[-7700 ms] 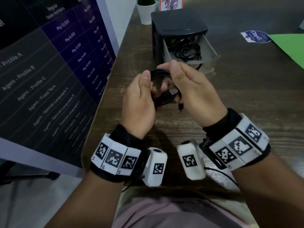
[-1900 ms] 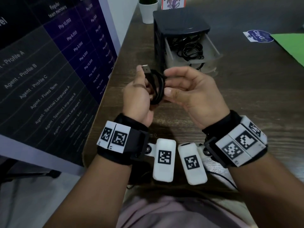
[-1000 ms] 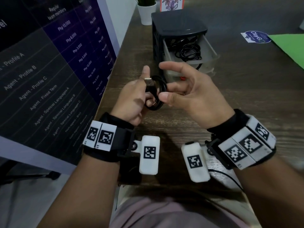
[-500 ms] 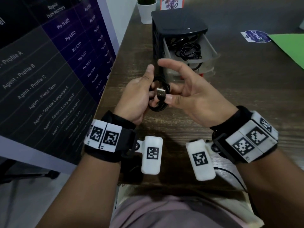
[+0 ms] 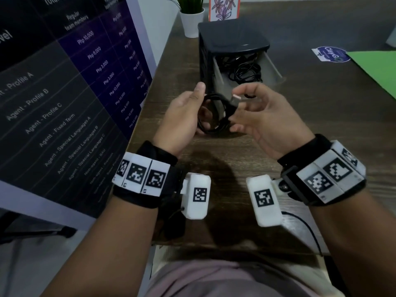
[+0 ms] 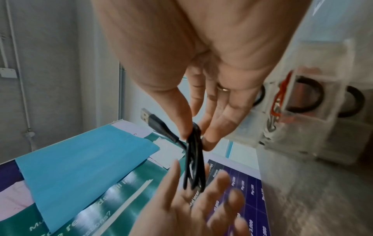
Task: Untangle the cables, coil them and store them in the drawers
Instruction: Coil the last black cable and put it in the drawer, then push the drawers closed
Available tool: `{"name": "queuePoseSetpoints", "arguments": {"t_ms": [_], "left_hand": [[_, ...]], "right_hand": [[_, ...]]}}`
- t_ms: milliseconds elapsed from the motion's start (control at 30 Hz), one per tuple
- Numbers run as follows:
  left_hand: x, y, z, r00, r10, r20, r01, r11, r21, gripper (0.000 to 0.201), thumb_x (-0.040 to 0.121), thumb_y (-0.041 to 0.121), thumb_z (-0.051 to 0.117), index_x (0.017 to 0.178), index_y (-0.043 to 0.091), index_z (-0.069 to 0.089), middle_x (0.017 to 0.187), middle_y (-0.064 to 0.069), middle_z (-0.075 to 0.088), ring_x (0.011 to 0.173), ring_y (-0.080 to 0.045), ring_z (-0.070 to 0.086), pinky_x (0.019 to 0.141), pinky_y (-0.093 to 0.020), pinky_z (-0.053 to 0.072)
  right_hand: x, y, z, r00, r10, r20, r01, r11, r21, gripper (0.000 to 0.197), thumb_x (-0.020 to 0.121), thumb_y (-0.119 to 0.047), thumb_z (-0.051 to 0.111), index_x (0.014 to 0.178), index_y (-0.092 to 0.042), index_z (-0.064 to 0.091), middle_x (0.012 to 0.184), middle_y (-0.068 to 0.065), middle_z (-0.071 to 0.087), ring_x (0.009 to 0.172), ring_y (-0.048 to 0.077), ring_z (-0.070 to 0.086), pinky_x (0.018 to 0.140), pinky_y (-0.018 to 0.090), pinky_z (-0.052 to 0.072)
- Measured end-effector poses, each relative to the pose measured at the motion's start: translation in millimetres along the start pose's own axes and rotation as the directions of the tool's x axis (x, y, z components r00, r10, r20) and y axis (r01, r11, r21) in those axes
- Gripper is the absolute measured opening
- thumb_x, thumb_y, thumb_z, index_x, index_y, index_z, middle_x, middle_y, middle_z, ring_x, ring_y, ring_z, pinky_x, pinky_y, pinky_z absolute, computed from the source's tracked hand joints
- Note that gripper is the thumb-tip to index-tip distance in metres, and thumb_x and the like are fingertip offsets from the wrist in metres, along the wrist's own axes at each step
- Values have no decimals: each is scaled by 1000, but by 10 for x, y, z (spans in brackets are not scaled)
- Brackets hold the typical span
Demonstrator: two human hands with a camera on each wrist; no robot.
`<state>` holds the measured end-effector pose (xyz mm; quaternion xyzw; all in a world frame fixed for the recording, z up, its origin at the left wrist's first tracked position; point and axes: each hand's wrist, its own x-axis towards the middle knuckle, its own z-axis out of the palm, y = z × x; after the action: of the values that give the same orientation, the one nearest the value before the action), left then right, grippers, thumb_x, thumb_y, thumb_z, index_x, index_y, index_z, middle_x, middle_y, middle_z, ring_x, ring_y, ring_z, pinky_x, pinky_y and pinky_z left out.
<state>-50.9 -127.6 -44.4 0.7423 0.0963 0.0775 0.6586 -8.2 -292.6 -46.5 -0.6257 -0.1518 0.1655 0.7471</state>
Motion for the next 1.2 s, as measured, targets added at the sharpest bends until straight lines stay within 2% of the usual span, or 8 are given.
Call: {"name": "queuePoseSetpoints", "arguments": {"t_ms": [233,400,533,667,833,900,1000,1200], "left_hand": [[197,-14,27,972,198,-129,-160,953,256,25,97,30,56,121,25,51,98,8,58,91,-9,60,78,-26,48],[406,-10,171,964,264,-37,-208,830,517,40,91,26,66,127,22,48,116,5,58,103,-13,57,86,-27,47],[548,-62,275,966,257,-17,-195,773,603,37,90,29,69,122,20,52,119,4,60,108,-13,56,91,-28,47],[621,-99,292,972,233,-24,-168,765,621,25,92,28,66,114,19,57,106,7,60,102,-14,58,87,-26,46],[657,-127,268,975,223,-15,-168,776,608,18,93,25,66,108,19,58,103,7,61,98,-12,58,81,-24,44],[660,-126,269,975,223,-16,-170,787,592,17,94,24,65,109,19,58,103,7,60,97,-11,58,80,-23,43],[664,-127,275,974,226,-33,-169,809,563,17,93,24,65,108,19,58,103,6,61,97,-12,58,80,-24,44],[662,-127,270,975,217,-37,-164,829,534,17,93,25,65,108,20,58,106,5,63,97,-11,59,80,-24,45]], "right_hand": [[299,-465,-213,983,-94,-157,102,994,45,30,82,19,58,91,-10,55,84,11,63,65,20,62,54,25,51],[710,-778,-337,964,-90,-252,40,980,-195,22,84,14,61,86,-9,61,81,9,69,74,26,66,74,37,62],[1003,-756,-332,949,-26,-314,-104,915,-391,25,86,9,64,74,-12,61,73,7,67,63,17,67,63,29,61],[1177,-634,-361,966,83,-245,-243,623,-744,13,83,-8,71,93,-15,66,81,0,65,56,3,65,53,14,54],[1328,-537,-298,977,-45,-209,-184,321,-929,29,79,-24,73,106,-14,70,93,4,68,75,17,64,70,30,56],[1358,-578,-238,982,-67,-179,-163,202,-966,26,81,-25,71,101,-10,70,88,6,65,69,21,58,58,28,49],[1301,-637,-173,979,-51,-196,-176,259,-950,16,91,-18,63,86,-4,68,68,7,60,56,21,51,50,26,37],[1301,-704,-241,975,-12,-222,-200,384,-901,18,94,-30,62,101,-14,65,86,1,72,67,14,69,58,23,57]]}}
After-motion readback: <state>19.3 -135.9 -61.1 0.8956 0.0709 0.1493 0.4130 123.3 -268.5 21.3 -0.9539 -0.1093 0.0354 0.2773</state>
